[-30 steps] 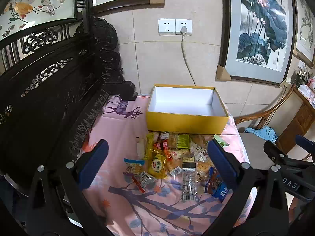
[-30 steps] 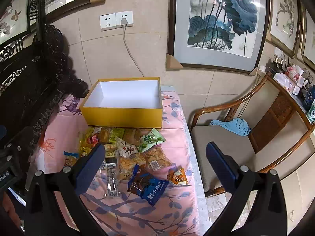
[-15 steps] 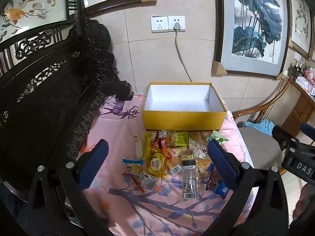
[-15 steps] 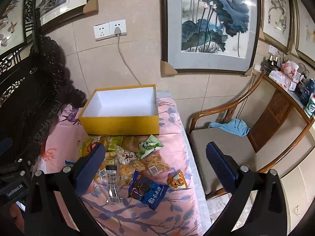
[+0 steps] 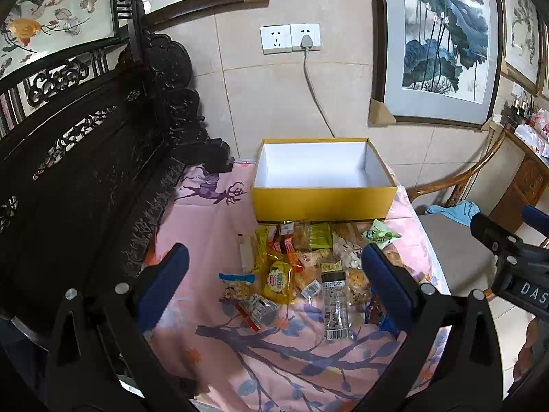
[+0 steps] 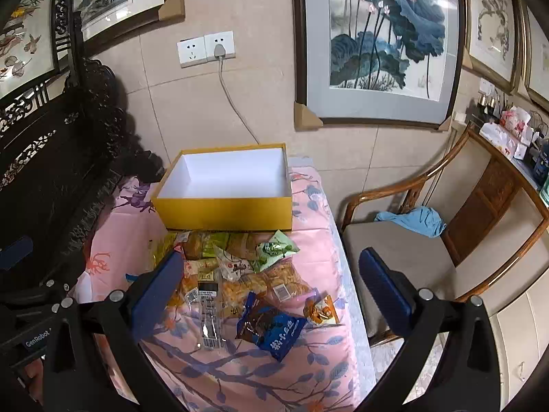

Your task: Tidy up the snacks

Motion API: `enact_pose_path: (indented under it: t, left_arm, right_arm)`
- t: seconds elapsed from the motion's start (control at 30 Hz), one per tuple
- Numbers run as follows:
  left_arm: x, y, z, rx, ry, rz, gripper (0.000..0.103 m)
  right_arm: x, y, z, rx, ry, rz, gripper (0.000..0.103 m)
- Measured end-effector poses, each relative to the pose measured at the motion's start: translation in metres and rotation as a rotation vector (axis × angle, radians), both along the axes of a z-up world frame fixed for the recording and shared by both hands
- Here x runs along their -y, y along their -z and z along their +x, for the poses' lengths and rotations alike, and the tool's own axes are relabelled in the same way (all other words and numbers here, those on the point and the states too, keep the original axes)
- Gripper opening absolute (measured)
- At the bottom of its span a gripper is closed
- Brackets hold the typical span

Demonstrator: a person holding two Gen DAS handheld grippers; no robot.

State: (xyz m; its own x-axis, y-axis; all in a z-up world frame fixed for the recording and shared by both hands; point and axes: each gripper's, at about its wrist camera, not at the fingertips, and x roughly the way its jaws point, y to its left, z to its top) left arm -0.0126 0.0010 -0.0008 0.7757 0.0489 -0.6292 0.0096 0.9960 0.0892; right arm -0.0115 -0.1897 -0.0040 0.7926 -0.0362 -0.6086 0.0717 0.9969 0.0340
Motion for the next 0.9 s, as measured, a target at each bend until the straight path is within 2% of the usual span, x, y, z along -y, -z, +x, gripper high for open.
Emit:
enact_pose_path:
  t: [0.5, 0.67, 0.9]
  left_arm:
    - [0.0059, -0.0022, 0.0046, 0.006, 0.018, 0.032, 0.101]
    - [0.0031, -0.0083, -0.0008, 0.034, 0.035, -0.011, 0.101]
    - [0.0010, -0.0082, 0.0002, 0.035, 0.022, -0.006, 0.101]
  right_arm:
    - [0.0026, -0.0041, -0.0002, 0.016, 0.003, 0.013, 0.102]
    - [0.0020, -0.0047, -0.0017, 0.017, -0.001, 0.016, 0.102]
    - [0.0046, -0.0034, -0.0010, 0.016, 0.012, 0.021, 0.102]
